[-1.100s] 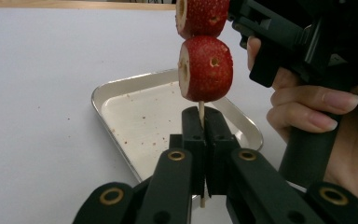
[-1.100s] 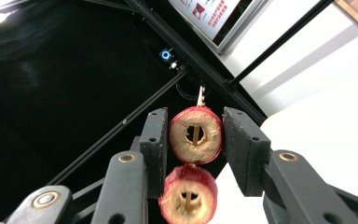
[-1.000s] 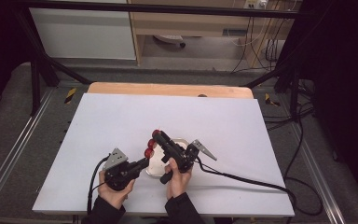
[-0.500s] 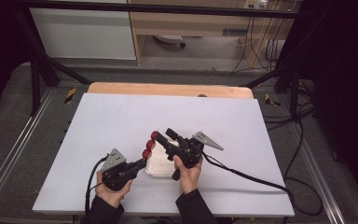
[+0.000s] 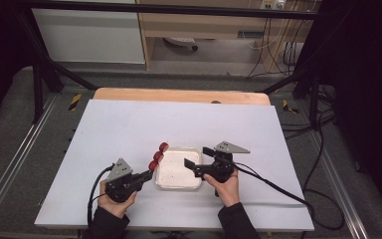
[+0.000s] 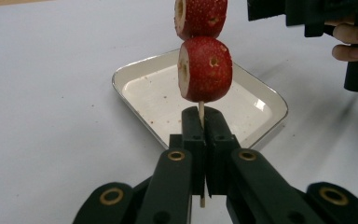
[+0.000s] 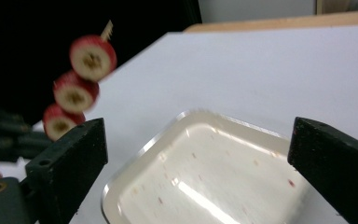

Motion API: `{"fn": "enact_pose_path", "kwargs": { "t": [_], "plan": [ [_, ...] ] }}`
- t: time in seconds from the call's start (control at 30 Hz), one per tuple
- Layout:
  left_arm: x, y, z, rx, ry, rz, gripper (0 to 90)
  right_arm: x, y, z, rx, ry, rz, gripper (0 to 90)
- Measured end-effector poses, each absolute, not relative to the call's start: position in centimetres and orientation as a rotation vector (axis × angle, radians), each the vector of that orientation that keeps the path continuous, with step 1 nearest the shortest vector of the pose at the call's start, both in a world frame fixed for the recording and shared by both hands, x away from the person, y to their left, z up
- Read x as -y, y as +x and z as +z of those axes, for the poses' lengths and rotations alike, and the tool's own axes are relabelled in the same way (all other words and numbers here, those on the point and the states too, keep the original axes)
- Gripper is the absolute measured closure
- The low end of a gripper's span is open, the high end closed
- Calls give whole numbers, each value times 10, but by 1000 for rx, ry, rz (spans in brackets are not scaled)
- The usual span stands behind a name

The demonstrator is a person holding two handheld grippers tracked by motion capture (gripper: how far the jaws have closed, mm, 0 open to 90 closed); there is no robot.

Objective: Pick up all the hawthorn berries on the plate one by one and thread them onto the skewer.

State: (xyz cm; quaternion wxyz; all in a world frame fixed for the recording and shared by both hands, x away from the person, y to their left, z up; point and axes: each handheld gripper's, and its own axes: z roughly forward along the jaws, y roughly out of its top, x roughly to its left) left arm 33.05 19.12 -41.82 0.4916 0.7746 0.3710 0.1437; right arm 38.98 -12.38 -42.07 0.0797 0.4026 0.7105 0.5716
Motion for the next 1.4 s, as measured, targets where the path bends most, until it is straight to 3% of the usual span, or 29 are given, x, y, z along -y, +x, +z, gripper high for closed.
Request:
{"fn": "enact_pose_path", "kwargs": {
  "t": [0.37,0.87,1.4],
  "plan": [
    [-190,334,-418,-894,1938,331,884,162,382,-433,-2337,1113,1404,17],
    [-174,353,-408,-910,2025,306,883,220,366,-448,-2355,1098,1294,14],
    [-147,376,-403,-935,2108,272,883,240,356,-455,-2338,1129,1269,13]
  ]
}}
